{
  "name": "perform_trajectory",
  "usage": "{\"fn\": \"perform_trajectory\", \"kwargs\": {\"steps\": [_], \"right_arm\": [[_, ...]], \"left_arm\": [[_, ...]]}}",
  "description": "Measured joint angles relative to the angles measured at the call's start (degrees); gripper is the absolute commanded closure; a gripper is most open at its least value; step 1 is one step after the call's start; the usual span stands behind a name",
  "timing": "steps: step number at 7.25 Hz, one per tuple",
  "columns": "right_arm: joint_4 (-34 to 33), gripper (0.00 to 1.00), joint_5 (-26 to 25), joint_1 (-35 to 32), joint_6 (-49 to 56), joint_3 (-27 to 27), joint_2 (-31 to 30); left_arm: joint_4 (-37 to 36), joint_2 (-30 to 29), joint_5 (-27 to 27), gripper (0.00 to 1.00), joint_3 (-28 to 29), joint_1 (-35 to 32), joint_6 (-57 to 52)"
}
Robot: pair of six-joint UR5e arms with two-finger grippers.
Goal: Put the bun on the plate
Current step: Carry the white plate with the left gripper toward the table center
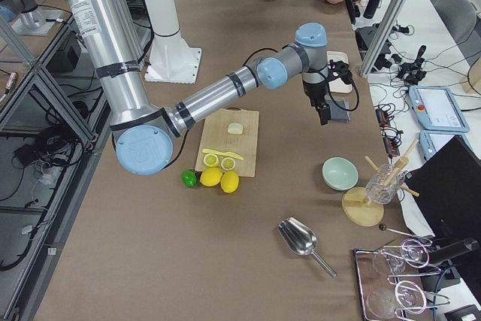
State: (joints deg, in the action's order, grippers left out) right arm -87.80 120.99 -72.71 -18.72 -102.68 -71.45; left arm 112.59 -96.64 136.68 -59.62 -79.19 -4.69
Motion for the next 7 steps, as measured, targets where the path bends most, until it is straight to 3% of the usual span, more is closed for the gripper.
{"fn": "perform_trajectory", "kwargs": {"steps": [3,7], "right_arm": [[0.00,0.00,-0.26,0.26,0.06,0.25,0.89],[-0.09,0.00,0.05,1.70,-0.08,1.05,1.08]], "left_arm": [[2.29,0.62,-2.49,1.00,-1.17,-0.09,1.28],[1.90,-1.93,-2.29,1.00,-9.08,-0.68,10.70]]}}
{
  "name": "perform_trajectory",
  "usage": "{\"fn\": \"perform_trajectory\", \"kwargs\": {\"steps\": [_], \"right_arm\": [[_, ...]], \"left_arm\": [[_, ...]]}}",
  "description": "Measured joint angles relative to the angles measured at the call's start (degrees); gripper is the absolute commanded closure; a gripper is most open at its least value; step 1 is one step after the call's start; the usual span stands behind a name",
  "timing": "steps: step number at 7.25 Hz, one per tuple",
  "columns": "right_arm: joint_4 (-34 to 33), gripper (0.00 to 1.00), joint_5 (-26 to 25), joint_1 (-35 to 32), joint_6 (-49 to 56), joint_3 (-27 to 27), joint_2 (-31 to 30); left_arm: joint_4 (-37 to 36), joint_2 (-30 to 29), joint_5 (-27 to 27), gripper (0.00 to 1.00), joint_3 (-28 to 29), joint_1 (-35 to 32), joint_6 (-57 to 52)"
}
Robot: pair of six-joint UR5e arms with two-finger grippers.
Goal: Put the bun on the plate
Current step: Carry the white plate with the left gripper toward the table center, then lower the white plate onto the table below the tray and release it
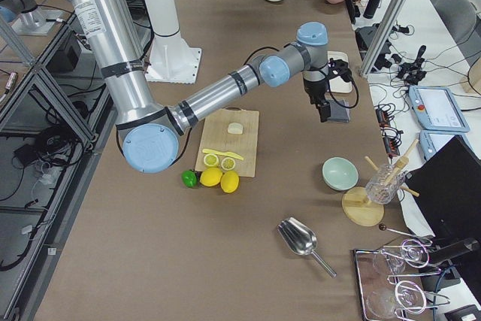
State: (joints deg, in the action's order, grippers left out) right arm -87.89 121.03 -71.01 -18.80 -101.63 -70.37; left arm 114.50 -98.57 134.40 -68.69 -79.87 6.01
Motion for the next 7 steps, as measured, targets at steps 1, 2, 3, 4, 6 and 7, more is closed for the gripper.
{"fn": "perform_trajectory", "kwargs": {"steps": [1,2,3,4,6,7], "right_arm": [[0.00,0.00,0.05,0.17,0.01,0.01,0.06],[0.00,0.00,0.11,0.25,0.02,0.01,0.08],[0.01,0.00,0.19,0.30,0.01,-0.07,0.07],[0.05,0.00,0.21,0.33,0.01,-0.13,0.08],[0.03,0.00,0.12,0.38,0.06,-0.04,0.10],[0.01,0.00,0.10,0.39,0.05,0.06,0.12]], "left_arm": [[0.02,-1.43,0.02,1.00,-1.03,0.07,2.32],[0.05,-2.87,0.18,1.00,-2.70,0.29,6.11],[0.00,-3.82,1.53,1.00,-4.79,0.44,9.74],[0.10,-4.73,3.65,1.00,-6.15,0.55,12.63],[1.24,-7.70,5.35,1.00,-9.33,3.99,21.44],[1.75,-8.58,5.30,1.00,-12.69,7.66,26.57]]}}
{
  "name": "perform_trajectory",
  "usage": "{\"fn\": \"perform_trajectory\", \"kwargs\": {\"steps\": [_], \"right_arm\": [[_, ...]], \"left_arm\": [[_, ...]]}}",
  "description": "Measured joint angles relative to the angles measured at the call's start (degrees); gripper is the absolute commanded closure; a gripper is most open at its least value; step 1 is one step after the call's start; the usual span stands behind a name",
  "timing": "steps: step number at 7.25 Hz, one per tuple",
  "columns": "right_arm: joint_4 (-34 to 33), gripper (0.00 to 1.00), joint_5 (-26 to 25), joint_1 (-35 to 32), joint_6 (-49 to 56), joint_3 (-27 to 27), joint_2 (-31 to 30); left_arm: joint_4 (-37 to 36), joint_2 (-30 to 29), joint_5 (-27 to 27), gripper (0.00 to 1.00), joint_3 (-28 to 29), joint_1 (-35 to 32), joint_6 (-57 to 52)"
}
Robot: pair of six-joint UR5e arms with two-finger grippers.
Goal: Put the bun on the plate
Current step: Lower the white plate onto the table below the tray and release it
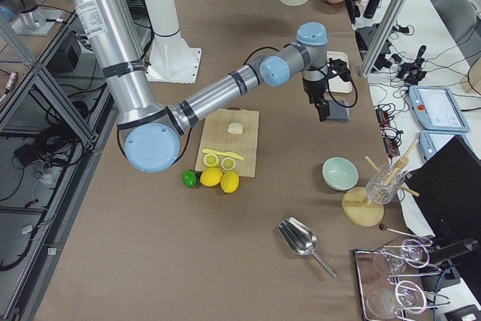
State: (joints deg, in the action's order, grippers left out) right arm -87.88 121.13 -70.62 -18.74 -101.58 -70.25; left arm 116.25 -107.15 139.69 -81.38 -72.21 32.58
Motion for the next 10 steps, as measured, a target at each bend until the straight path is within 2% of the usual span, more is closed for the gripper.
{"fn": "perform_trajectory", "kwargs": {"steps": [2,3,5,8,10], "right_arm": [[-0.01,0.00,-0.01,0.30,0.00,0.56,0.00],[-0.01,0.00,-0.01,0.44,0.01,0.80,-0.13],[-0.01,0.00,0.04,0.91,0.02,1.17,-0.43],[-0.01,0.00,0.27,1.95,0.00,1.06,-0.33],[-0.01,0.00,0.26,2.59,0.02,1.04,-0.50]], "left_arm": [[0.67,-2.48,-1.76,1.00,-6.36,6.79,9.55],[0.82,-4.13,-4.48,1.00,-8.54,10.41,13.10],[0.85,-7.70,-10.08,1.00,-10.82,16.30,18.59],[0.87,-9.77,-15.42,1.00,-13.01,22.29,22.85],[1.06,-10.65,-21.02,1.00,-15.77,28.86,27.80]]}}
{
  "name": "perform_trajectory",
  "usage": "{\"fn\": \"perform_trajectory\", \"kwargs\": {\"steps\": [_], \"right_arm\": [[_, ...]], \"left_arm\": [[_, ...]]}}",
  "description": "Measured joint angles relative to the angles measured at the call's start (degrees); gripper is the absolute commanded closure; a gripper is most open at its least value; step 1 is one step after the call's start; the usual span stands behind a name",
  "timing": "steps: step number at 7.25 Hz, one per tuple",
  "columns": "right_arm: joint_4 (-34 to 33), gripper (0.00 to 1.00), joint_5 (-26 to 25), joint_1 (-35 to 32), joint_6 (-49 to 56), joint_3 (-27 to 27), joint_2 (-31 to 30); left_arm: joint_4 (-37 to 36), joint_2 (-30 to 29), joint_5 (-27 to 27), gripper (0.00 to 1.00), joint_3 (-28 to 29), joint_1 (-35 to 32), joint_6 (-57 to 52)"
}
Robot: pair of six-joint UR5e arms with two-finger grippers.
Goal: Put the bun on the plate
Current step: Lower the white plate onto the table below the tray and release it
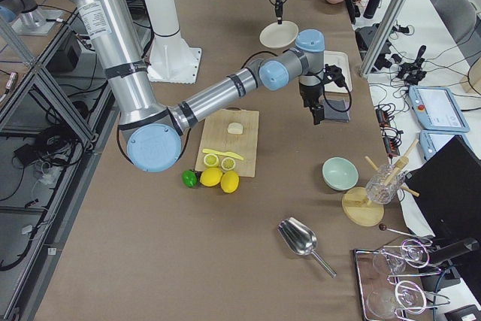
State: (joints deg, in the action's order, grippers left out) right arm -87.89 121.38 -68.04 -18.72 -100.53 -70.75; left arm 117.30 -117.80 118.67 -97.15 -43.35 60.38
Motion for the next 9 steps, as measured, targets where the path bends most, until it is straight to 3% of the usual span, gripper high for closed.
{"fn": "perform_trajectory", "kwargs": {"steps": [3,7,8,9], "right_arm": [[0.08,0.00,-0.36,0.09,0.06,-0.35,-0.05],[0.09,0.00,-0.53,0.06,0.09,-0.22,0.01],[0.07,0.00,-0.53,0.08,0.09,-0.03,0.14],[0.05,0.00,-0.52,0.09,0.09,0.18,0.31]], "left_arm": [[0.14,-0.48,-5.58,1.00,-0.30,7.78,3.47],[0.37,-2.60,-6.13,0.99,3.38,9.96,3.40],[0.40,-2.72,-6.22,0.29,3.57,10.32,3.34],[0.86,-2.74,-6.59,0.02,3.64,10.68,3.23]]}}
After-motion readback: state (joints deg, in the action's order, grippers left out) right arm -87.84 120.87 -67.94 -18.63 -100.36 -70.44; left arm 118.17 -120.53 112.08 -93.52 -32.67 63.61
